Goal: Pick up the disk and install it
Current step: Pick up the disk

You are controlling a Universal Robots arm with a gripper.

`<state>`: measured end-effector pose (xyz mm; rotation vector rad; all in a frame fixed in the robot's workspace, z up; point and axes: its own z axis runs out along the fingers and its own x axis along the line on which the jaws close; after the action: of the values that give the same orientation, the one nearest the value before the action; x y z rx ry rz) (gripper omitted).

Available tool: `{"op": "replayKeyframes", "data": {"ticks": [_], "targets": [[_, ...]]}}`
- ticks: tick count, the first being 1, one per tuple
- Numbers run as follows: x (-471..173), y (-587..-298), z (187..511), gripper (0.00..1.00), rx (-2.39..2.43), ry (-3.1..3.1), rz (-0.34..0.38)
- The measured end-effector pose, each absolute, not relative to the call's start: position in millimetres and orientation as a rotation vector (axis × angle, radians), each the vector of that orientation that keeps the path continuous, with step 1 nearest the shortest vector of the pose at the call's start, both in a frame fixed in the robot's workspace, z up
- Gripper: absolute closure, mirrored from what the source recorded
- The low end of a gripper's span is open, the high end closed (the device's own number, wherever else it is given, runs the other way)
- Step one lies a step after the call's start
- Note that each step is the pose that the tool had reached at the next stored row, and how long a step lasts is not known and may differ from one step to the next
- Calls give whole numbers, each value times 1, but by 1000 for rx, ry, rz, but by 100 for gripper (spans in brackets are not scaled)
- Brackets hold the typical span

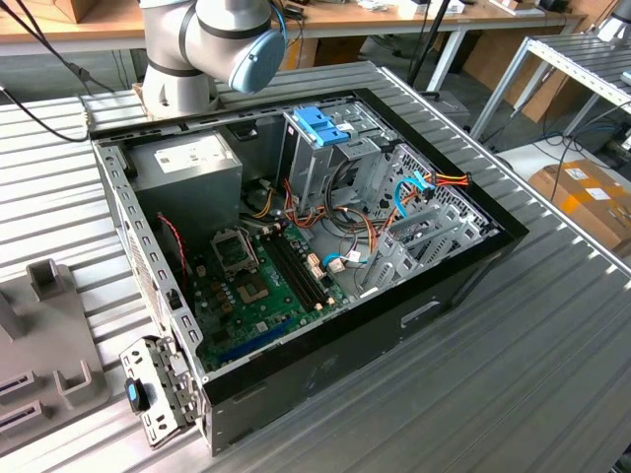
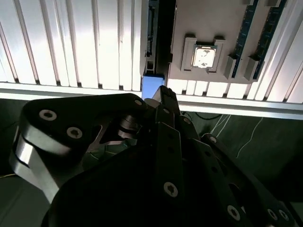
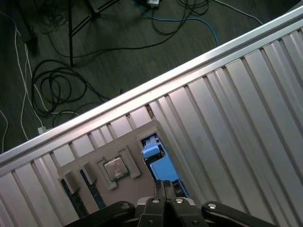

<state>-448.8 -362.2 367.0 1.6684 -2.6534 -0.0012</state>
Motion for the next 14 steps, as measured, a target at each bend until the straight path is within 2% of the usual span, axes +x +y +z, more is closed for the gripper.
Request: {"op": "replayKeyframes", "data": {"ticks": [14], "targets": [[-449, -362, 366, 89, 2173, -2259, 1]]}}
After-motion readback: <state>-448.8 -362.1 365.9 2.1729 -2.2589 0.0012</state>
